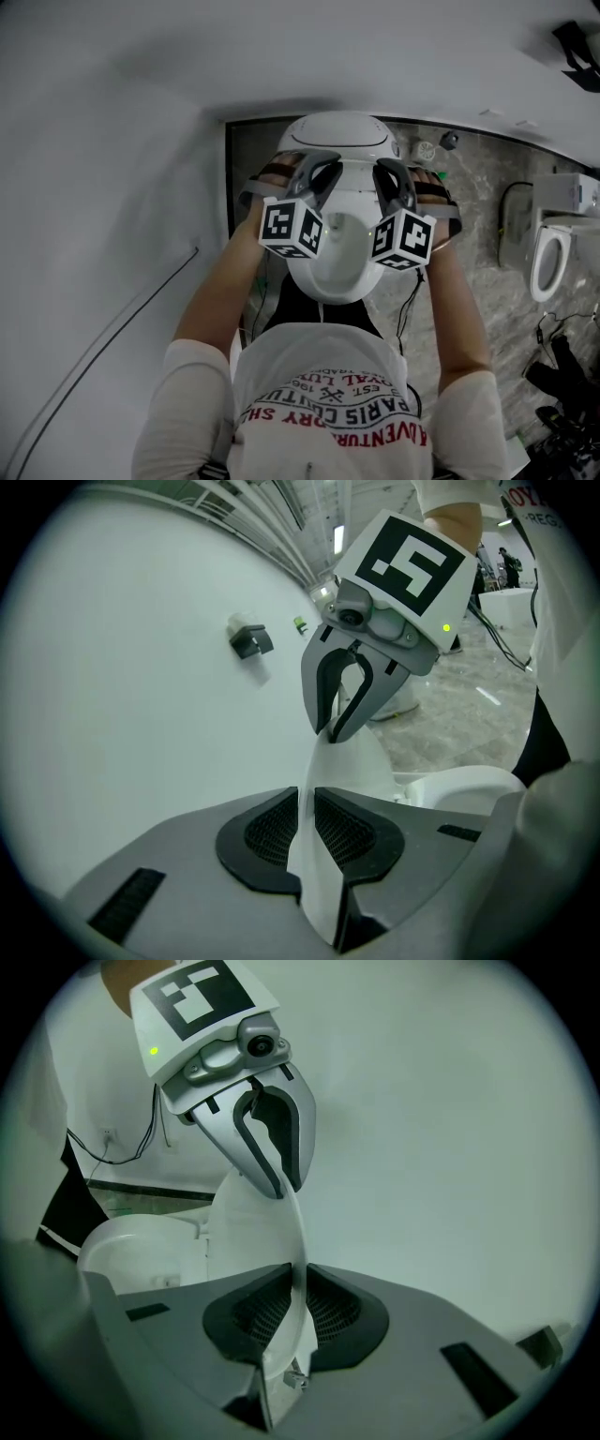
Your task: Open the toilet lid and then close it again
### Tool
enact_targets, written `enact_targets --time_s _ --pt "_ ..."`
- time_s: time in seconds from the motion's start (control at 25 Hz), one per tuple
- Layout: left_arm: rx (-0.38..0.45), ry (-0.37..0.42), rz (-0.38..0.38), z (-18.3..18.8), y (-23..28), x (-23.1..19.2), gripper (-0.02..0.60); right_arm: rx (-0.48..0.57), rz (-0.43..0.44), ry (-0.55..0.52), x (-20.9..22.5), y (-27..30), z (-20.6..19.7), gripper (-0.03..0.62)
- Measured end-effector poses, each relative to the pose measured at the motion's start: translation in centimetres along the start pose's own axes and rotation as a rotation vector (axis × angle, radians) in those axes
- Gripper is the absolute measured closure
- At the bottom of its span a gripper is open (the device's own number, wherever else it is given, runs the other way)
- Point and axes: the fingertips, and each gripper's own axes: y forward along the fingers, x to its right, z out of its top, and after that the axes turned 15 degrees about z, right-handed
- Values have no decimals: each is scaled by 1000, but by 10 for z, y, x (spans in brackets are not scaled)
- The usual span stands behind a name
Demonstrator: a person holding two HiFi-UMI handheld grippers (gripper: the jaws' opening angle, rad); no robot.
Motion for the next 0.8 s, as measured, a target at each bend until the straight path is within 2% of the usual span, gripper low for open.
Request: enact_targets --time_s 0.12,0.52,0.8 --pt "0 -26 -6 -2 13 -8 522 -7 10 4 13 7 -3 563" --pt "-5 -44 -7 -18 42 -25 515 -25 14 19 39 31 -3 563" --pt "-20 -96 -47 -17 49 -27 512 -16 15 10 44 34 -6 563"
